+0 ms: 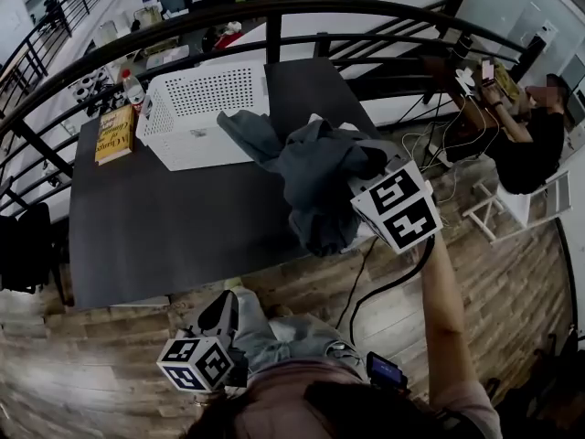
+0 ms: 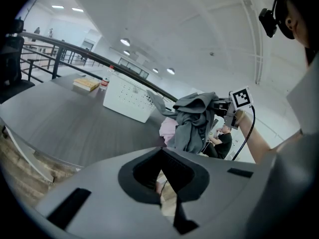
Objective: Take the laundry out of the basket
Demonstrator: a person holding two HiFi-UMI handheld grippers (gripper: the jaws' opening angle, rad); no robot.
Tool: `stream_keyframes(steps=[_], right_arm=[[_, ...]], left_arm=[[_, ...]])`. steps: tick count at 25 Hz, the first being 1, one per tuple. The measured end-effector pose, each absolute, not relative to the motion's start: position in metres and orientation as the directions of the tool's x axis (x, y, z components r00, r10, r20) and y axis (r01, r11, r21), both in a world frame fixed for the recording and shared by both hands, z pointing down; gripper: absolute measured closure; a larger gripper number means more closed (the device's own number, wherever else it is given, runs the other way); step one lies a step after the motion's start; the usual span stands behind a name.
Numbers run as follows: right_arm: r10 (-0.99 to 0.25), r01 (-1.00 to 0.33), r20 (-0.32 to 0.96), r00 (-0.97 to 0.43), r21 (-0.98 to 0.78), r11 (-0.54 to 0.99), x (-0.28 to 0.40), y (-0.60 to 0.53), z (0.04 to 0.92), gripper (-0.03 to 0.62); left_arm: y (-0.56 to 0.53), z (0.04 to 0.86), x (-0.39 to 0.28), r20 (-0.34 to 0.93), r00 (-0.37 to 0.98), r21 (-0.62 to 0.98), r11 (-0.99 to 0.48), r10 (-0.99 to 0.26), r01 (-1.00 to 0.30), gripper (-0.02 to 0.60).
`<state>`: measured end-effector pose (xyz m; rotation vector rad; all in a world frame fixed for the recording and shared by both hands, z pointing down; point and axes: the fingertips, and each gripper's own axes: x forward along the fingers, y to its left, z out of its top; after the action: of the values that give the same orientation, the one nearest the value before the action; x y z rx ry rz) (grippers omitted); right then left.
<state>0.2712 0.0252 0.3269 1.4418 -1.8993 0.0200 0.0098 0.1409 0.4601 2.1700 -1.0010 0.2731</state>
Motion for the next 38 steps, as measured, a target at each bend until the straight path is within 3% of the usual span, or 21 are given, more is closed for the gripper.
stream_keyframes(steps=[26,38], right_arm=[[-0.700,-0.867,0.628,-0.339,0.080,0.492,0.173,-0.048,0.457,0.513],[-0.666,-0.867,0.681,-0.304,0.093,0.490,0.145,-0.063,0.512,0.500]], left_arm=[[0.087,0.475,-0.014,0.519,0.619,0.509,-0.369,-0.589,-0.778,0.583],[0.070,0.477,-0.023,0.527,0.604,0.508,-0.348,-0.598,-0.788,0.583]])
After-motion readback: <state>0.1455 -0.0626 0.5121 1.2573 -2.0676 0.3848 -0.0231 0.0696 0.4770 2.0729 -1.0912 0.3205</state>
